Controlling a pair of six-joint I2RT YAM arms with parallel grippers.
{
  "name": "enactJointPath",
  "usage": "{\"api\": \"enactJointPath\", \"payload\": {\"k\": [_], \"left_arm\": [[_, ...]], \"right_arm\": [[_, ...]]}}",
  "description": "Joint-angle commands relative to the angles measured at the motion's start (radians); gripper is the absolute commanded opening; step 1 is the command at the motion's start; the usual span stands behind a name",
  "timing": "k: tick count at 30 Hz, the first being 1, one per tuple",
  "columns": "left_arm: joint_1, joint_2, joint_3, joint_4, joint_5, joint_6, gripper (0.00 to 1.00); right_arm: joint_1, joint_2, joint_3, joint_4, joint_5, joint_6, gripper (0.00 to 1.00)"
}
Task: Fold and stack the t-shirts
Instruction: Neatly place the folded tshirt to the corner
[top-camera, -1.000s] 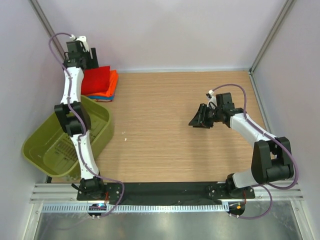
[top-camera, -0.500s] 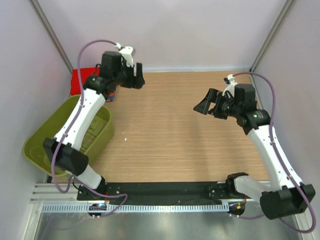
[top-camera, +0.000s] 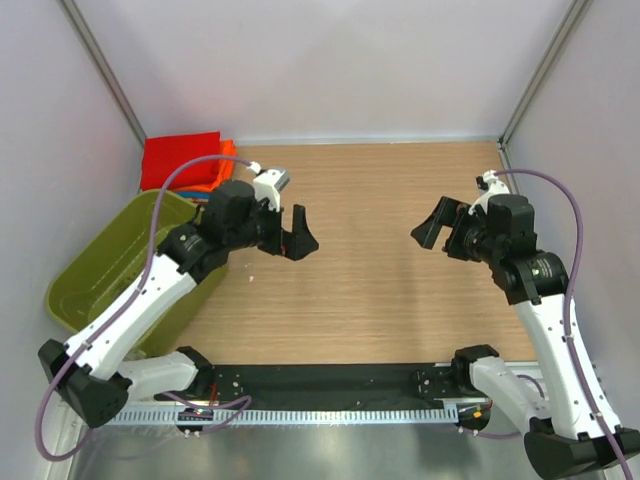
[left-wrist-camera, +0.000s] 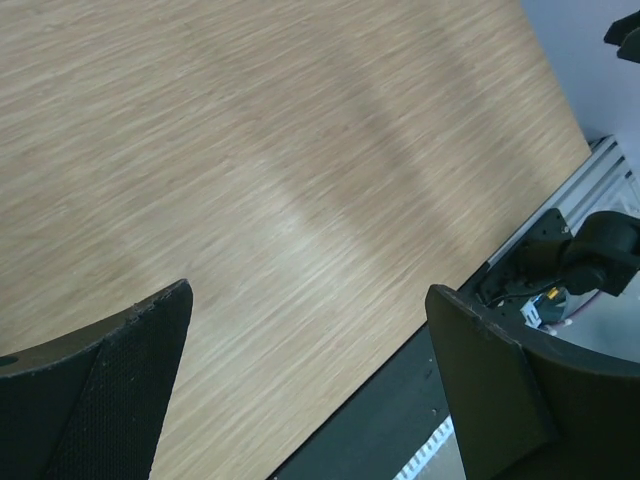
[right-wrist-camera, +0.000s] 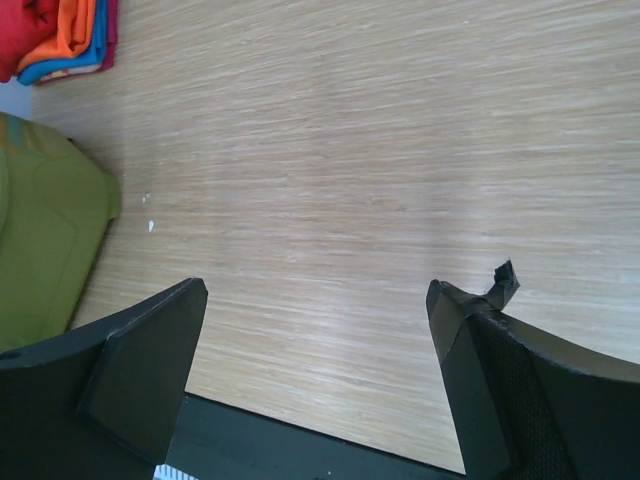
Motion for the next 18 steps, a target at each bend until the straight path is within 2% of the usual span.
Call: {"api": "enactJointPath", "payload": {"k": [1, 18], "left_arm": [[0.000, -0.073, -0.056, 0.127, 0.014, -0.080, 1.00], [0.000, -0.130, -0.067, 0.114, -0.020, -0.088, 1.00]], "right_arm": [[-0.001, -0.051, -0.007, 0.010, 0.056, 0.007, 1.00], [-0.002, -0.027, 0.010, 0.026, 0.046, 0.004, 1.00]]}}
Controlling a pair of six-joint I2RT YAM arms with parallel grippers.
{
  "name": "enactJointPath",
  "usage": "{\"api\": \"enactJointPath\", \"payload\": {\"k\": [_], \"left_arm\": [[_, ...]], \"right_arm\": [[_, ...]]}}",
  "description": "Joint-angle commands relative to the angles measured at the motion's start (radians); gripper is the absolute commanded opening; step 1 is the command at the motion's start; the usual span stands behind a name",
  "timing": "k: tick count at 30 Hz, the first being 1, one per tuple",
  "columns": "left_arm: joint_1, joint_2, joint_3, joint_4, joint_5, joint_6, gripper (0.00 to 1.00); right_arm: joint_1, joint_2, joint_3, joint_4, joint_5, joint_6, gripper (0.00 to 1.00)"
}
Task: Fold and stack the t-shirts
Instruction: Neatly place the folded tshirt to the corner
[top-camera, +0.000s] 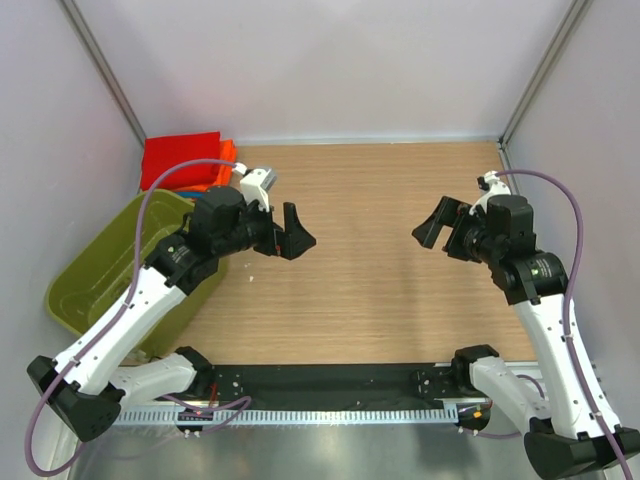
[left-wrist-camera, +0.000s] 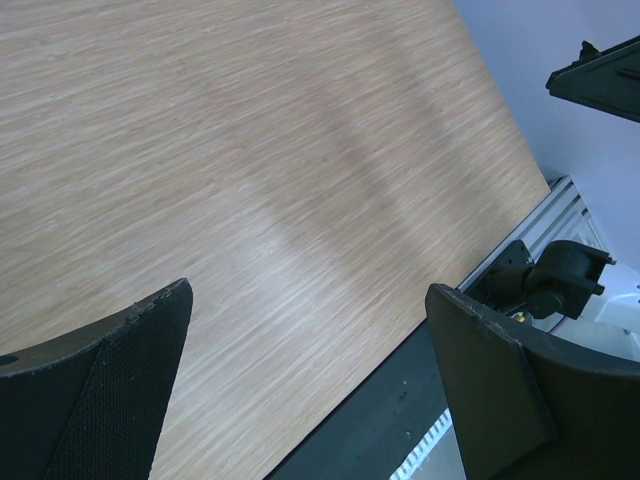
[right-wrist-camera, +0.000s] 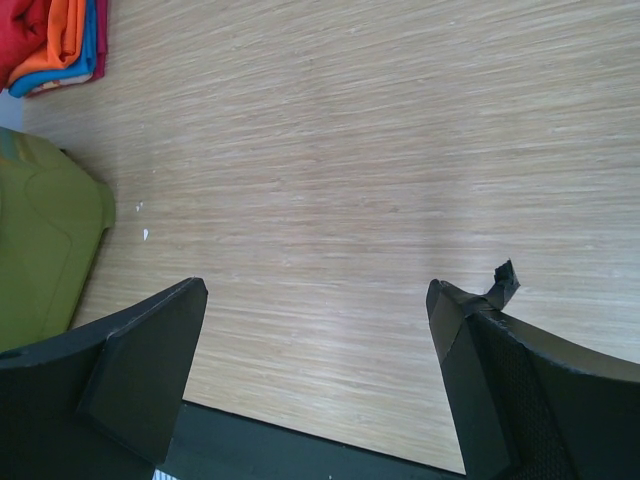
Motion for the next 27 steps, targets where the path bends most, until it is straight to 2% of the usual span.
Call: {"api": "enactJointPath", "payload": {"k": [1, 27], "left_arm": [[0.000, -0.018, 0.003, 0.038, -0.004, -0.004, 1.00], [0.000, -0.015, -0.028, 0.061, 0.039, -0.021, 1.00]], "right_arm": [[-0.001, -0.021, 0.018, 0.031, 0.015, -0.016, 1.00], [-0.002, -0.059, -0.026, 0.044, 0.022, -0.019, 1.00]]}}
